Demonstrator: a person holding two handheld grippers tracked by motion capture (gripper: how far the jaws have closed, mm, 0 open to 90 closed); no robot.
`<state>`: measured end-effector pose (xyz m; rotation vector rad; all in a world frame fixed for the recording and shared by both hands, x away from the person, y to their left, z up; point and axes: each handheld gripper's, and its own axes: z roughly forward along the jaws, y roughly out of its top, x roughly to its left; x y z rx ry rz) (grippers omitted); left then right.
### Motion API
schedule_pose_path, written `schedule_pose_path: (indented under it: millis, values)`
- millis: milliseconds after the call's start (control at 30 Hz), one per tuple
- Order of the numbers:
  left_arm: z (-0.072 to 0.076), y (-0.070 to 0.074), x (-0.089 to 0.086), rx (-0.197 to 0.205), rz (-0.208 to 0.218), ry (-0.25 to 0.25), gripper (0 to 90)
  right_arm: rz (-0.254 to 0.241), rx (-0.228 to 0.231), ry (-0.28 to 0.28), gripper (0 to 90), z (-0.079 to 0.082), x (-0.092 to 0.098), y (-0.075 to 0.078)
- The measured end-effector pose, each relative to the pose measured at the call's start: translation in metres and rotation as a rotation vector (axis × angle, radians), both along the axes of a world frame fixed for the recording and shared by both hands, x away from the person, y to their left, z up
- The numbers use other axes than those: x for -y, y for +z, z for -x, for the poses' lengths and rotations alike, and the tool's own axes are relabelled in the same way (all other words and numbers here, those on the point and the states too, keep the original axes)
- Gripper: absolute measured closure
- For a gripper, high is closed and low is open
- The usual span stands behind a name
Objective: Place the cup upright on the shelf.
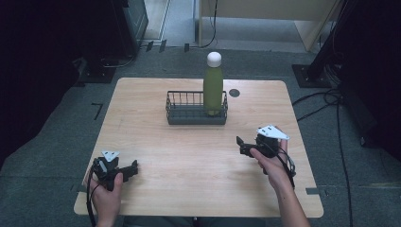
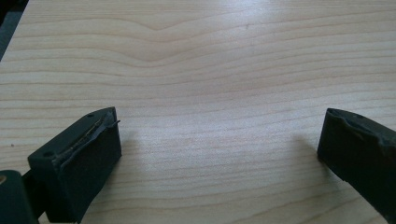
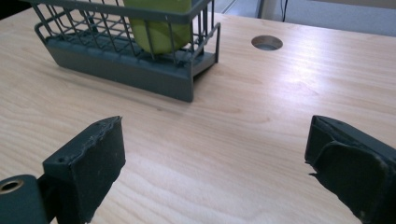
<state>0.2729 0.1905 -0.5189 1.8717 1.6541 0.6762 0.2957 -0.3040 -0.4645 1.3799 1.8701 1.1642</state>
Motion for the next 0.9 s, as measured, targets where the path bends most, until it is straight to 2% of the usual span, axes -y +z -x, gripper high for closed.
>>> schedule_pose_path:
  millis: [233,433,667,900]
  values:
    - [0.000,0.000,0.000,0.000,0.000,0.000,0.0,0.014,-0.014,-0.020,5.0,0.017,0.019,-0.006]
    - [0.000,0.000,0.000,0.000,-0.002,-0.001,0.0,0.010,-0.048,-0.061,5.0,0.034,0.040,-0.021]
    - [0.000,0.000,0.000,0.000,-0.001,-0.001,0.0,0.006,-0.061,-0.096,5.1,0.047,0.056,-0.030]
    - [0.000,0.000,0.000,0.001,-0.002,-0.001,0.0,0.016,-0.099,-0.134,5.2,0.064,0.075,-0.042]
